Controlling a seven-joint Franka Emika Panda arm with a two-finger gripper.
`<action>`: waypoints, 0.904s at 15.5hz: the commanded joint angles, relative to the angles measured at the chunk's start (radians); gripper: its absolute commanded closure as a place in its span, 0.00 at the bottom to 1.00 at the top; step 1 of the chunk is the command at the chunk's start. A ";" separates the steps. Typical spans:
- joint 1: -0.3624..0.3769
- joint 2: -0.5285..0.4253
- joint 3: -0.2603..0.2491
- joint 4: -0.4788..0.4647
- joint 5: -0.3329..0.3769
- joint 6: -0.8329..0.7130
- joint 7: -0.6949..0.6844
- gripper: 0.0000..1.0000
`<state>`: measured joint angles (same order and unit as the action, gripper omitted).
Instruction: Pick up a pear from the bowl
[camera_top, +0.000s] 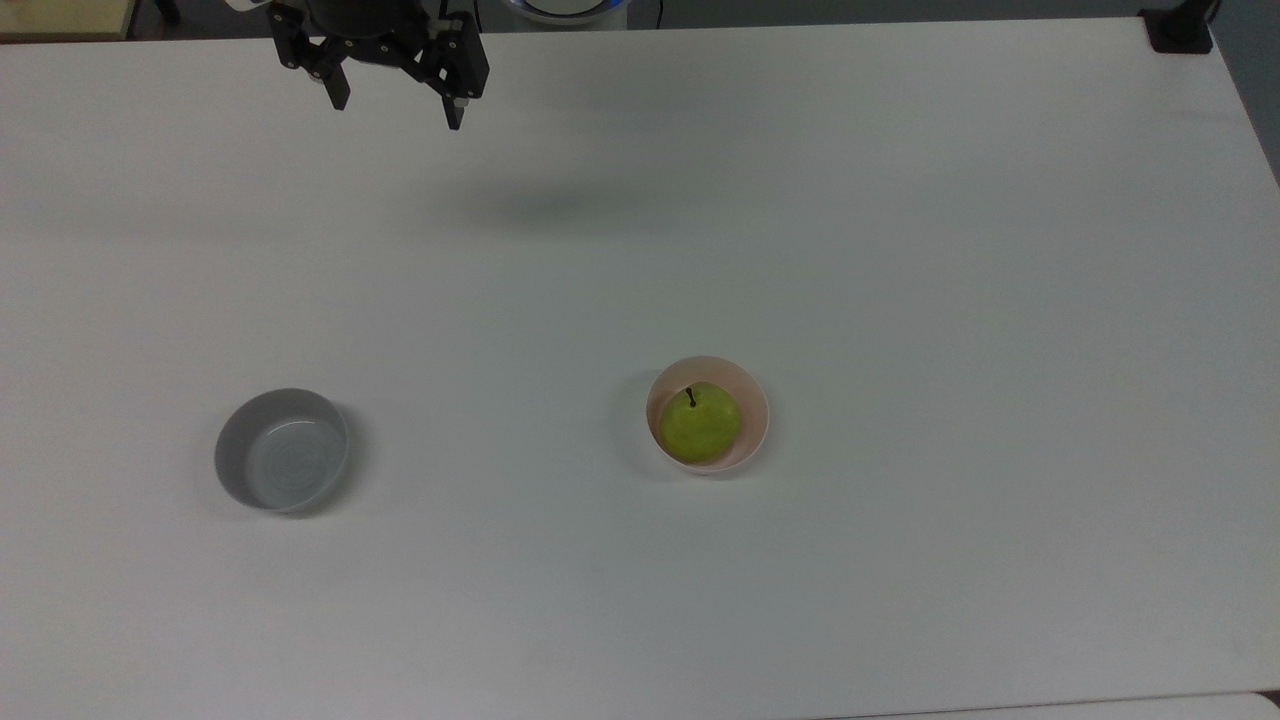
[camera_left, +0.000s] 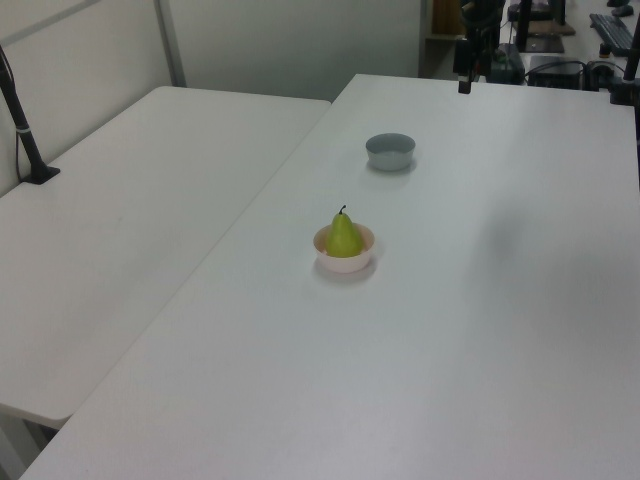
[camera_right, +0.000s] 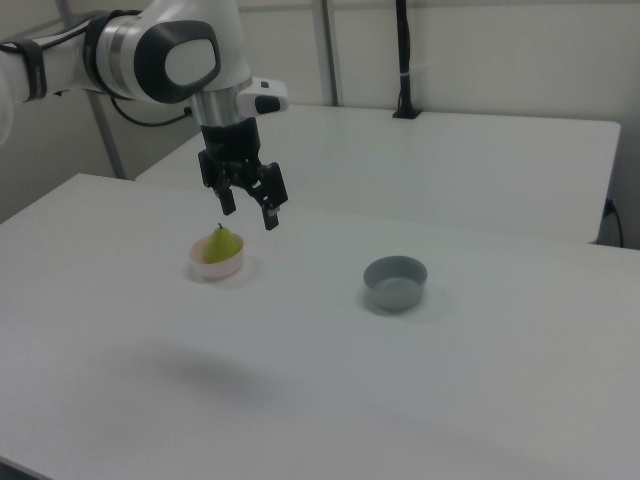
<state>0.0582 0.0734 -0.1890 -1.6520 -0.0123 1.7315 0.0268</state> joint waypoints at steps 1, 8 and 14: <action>-0.003 -0.026 0.003 -0.015 -0.012 -0.023 -0.011 0.00; -0.003 -0.024 0.003 -0.015 -0.012 -0.018 -0.011 0.00; 0.000 -0.021 0.003 -0.014 -0.009 -0.013 -0.011 0.00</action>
<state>0.0578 0.0734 -0.1890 -1.6520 -0.0123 1.7315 0.0268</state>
